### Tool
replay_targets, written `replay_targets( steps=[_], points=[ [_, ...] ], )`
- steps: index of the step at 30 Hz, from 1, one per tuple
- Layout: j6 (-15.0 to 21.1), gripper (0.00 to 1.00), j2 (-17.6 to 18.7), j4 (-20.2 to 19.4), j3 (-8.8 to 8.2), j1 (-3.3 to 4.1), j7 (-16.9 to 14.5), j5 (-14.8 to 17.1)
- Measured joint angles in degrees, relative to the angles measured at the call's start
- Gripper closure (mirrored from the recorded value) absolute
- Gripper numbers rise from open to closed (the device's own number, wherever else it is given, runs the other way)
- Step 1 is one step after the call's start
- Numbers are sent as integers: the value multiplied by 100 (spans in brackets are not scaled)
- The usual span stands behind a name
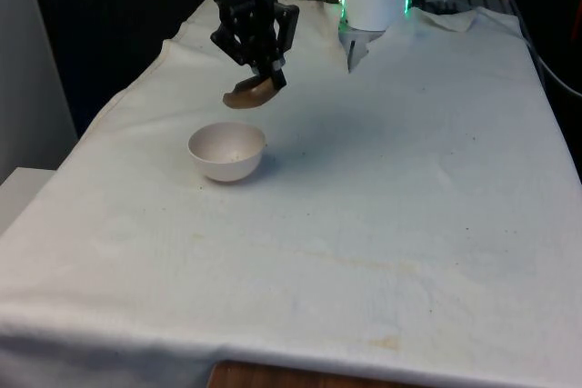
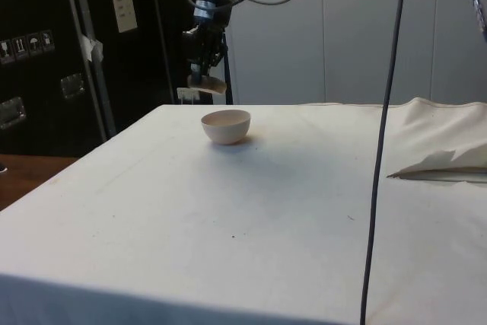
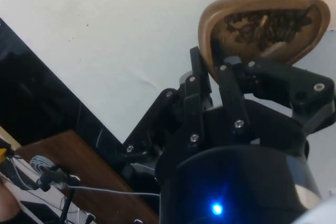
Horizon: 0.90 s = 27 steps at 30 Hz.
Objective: Pour the coffee beans from the cup into the bowl.
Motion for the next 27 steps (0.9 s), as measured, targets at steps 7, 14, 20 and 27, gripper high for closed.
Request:
replay_targets(
  steps=[7,14,20,27],
  points=[
    [0,100,0,0,0,6,-6,0],
    [-29,100,0,-74,-57,-6,-252,264],
    [-160,100,23,-115,-166,-11,-642,693],
    [-367,100,92,-132,-309,-17,-1066,1157]
  ],
)
